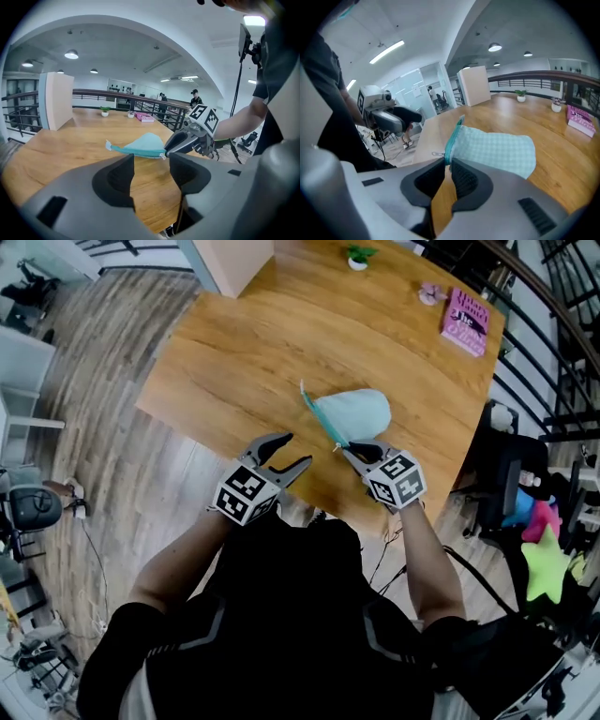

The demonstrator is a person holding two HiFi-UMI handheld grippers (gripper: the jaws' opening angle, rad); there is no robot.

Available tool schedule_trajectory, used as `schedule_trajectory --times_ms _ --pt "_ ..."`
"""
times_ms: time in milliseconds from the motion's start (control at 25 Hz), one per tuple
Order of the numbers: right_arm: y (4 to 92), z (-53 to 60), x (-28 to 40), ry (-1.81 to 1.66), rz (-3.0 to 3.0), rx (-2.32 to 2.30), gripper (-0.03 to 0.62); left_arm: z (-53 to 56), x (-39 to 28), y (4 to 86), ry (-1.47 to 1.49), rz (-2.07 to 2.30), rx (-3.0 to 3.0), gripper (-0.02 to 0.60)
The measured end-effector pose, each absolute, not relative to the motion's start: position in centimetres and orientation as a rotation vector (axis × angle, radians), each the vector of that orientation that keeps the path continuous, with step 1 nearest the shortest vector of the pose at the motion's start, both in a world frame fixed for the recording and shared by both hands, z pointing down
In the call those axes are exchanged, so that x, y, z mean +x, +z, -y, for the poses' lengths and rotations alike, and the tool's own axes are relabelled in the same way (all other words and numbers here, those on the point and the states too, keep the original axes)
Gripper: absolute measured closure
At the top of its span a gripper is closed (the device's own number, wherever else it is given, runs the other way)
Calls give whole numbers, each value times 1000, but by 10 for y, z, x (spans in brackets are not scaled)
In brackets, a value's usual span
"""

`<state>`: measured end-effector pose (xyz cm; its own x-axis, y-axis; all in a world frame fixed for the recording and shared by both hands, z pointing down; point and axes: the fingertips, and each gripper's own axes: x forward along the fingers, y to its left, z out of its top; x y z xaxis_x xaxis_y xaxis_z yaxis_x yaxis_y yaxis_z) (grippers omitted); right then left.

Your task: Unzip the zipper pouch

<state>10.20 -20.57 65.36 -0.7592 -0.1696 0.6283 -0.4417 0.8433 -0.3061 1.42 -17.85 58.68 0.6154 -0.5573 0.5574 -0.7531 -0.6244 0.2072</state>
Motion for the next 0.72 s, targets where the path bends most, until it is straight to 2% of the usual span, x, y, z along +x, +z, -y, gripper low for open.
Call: schedule_trajectory --times_ms 720 --pt "525 224 103 748 2449 872 543 216 76 504 456 539 2842 356"
